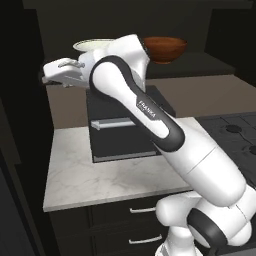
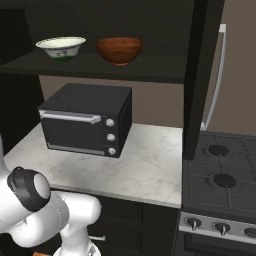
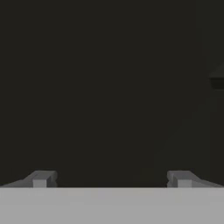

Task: Move the bowls from the cabinet to the plates on the dining table.

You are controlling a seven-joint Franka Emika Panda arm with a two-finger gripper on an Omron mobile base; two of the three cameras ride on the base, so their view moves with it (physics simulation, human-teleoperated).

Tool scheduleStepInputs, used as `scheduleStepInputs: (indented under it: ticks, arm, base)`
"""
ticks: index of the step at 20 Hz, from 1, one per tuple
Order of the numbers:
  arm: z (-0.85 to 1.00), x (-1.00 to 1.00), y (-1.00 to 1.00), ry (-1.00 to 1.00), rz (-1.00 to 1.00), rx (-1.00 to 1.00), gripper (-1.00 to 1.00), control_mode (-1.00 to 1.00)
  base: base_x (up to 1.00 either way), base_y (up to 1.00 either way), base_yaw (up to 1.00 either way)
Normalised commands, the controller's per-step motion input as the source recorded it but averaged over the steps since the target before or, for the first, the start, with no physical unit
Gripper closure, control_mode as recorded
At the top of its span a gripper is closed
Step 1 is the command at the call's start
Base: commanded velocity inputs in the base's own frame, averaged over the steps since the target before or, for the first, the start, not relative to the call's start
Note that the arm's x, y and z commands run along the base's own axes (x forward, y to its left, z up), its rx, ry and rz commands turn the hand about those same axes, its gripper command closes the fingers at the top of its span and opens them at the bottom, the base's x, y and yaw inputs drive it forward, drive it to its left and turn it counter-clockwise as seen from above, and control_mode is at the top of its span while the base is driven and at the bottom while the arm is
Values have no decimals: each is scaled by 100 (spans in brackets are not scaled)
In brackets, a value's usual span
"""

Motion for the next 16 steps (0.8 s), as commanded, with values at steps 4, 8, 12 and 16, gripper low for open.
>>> scheduleStepInputs:
  ticks: [4,8,12,16]
  arm:
    - [0,0,-43,0,0,-5,-100,-100]
    - [0,0,-41,0,0,-8,-100,-100]
    - [-1,0,-38,0,0,-9,-100,-100]
    - [-1,0,-36,0,0,-10,-100,-100]
  base:
    - [0,0,0]
    - [0,0,0]
    - [0,0,0]
    - [0,0,0]
